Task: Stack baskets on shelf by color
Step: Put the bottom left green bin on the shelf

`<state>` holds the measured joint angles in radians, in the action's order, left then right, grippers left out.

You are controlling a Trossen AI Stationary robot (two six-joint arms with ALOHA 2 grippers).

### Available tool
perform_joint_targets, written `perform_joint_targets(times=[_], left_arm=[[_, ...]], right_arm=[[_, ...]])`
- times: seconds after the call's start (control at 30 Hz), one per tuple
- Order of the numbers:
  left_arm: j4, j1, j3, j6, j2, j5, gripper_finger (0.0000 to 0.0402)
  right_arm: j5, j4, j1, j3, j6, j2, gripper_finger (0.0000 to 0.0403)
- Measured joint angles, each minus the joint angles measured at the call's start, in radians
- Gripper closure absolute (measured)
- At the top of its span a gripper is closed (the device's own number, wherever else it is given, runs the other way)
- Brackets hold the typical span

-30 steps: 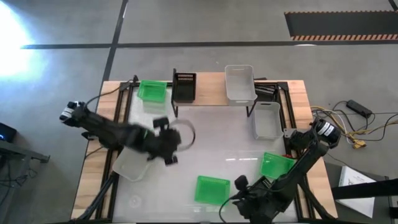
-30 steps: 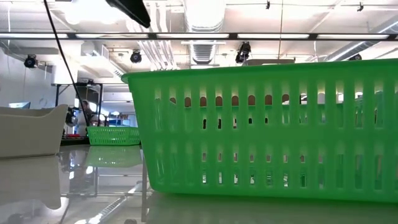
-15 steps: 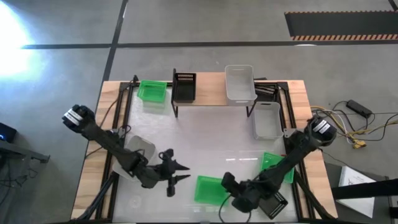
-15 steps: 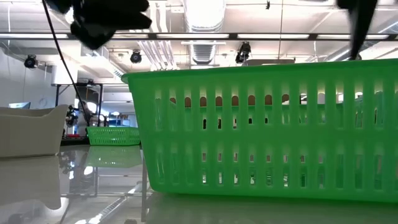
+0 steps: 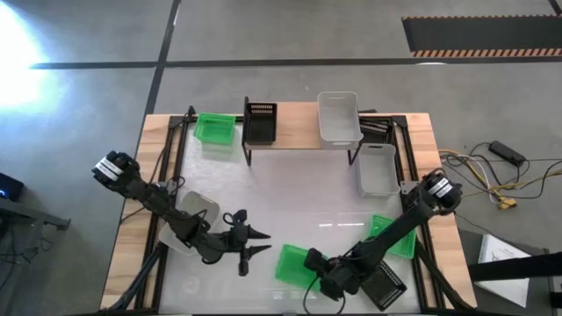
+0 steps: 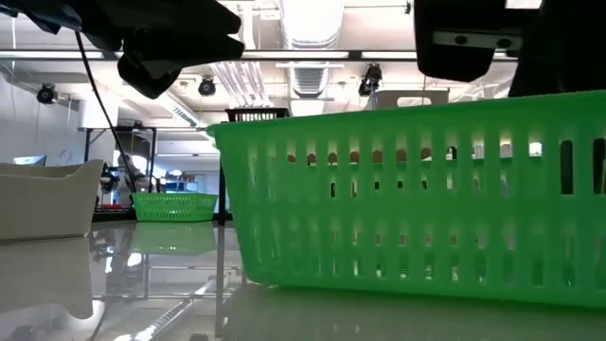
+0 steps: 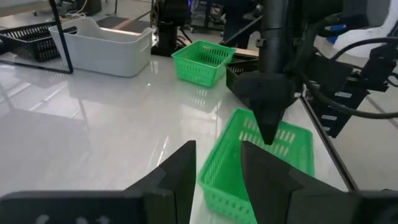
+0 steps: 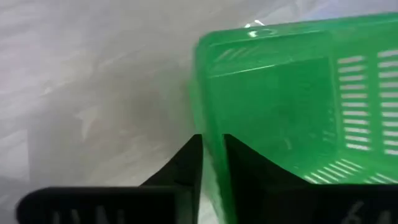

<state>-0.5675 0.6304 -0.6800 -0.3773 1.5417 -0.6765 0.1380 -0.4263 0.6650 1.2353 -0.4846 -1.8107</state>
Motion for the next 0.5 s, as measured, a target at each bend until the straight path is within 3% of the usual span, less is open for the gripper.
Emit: perform_joint_targets(times=[0.13,0.27,0.5], left_arm=[[0.0,0.0,0.0,0.004,0.0,0.0,0.0292],[0.0,0.0,0.0,0.026,0.0,-0.013,0.0292],[0.0,0.0,0.001,0.028,0.0,-0.017,0.0292]], right_arm=[[0.028,-0.014,-0.008,0.045,0.132,0.019,0.0389],[0.034,-0.126,-0.034,0.126,0.254,0.059,0.0394],[0.201,-0.25,-0.159,0.293,0.305,0.18,0.0394]])
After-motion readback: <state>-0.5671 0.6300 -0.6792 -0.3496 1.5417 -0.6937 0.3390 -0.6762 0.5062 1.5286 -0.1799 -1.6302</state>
